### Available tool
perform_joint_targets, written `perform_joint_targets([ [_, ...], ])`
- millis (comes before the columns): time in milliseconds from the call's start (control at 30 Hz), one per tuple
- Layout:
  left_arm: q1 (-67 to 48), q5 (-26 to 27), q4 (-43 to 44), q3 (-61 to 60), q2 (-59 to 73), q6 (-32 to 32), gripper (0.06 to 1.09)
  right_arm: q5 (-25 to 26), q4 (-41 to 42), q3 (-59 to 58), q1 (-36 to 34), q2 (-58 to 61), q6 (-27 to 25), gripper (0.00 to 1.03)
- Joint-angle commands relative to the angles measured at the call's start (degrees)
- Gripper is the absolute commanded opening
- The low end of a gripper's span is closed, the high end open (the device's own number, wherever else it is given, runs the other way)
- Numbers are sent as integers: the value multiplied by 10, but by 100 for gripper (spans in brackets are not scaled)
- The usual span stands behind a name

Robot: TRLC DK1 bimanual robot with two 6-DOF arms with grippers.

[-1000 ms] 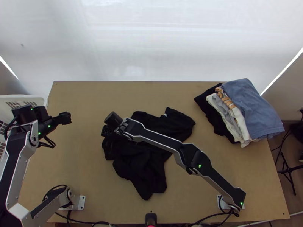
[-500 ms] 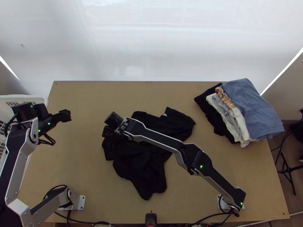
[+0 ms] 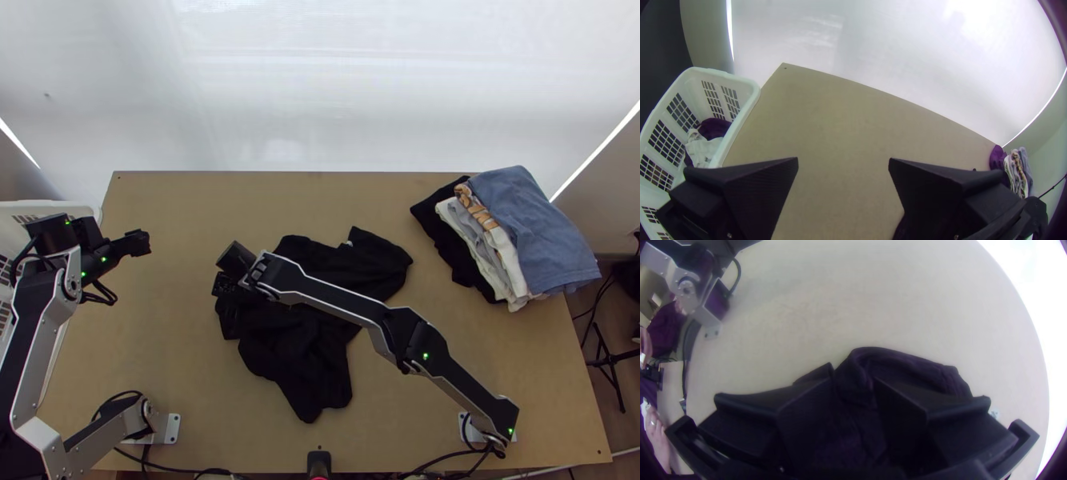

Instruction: Fold the t-shirt

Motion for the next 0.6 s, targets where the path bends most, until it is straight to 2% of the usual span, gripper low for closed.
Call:
perform_joint_targets([
  [0, 1, 0, -2, -2, -3, 1, 104, 1, -1, 1, 2, 8, 0, 37],
  [33, 1, 0, -3, -2, -4, 2, 104, 1, -1, 1, 2, 8, 0, 25],
  [67, 1, 0, -3, -2, -5, 2, 104, 0, -1, 4, 2, 7, 0, 6],
  [100, 1, 0, -3, -2, -5, 3, 104, 0, -1, 5, 2, 6, 1, 3],
  [233, 1, 0, -3, -3, -5, 4, 104, 0, -2, -1, -2, -10, 14, 3],
  [567, 1, 1, -3, -3, -12, 3, 104, -1, 4, -11, -64, -167, 42, 3],
])
